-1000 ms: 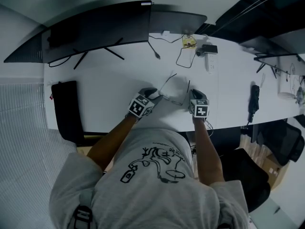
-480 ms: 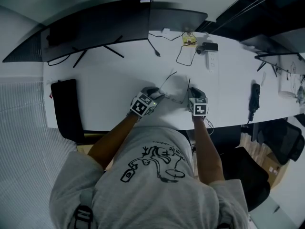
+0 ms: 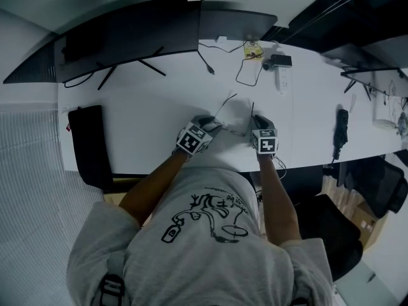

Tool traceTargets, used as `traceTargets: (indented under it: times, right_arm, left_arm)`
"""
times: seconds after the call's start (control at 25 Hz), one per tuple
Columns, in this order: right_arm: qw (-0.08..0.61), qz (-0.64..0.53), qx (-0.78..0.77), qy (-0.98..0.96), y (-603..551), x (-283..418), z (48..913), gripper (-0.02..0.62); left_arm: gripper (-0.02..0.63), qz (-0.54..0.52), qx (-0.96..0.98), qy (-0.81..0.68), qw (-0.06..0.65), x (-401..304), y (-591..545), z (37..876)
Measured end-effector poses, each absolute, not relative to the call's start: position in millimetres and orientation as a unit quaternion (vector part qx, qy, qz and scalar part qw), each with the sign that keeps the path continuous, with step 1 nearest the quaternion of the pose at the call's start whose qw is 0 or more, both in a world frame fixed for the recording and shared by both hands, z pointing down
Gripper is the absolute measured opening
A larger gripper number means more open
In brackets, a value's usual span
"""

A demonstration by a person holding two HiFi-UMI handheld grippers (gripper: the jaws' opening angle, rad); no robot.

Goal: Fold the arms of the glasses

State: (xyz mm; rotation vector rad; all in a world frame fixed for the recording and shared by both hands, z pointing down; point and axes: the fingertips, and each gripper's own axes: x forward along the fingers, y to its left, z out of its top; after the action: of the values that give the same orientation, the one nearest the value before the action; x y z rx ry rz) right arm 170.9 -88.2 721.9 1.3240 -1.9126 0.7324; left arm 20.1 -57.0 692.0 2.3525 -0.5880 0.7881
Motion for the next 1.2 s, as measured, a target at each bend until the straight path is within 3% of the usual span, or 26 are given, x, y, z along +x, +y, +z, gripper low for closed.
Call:
traceTargets:
  times: [1.2]
  right_arm:
    - [0.336,0.285,0.472,-0.764,-77.0,140.9,716.3,0.061]
  left_arm:
    - [0.190,0.304,0.881,-0.229,0.282,19.9,-56.5,692.9]
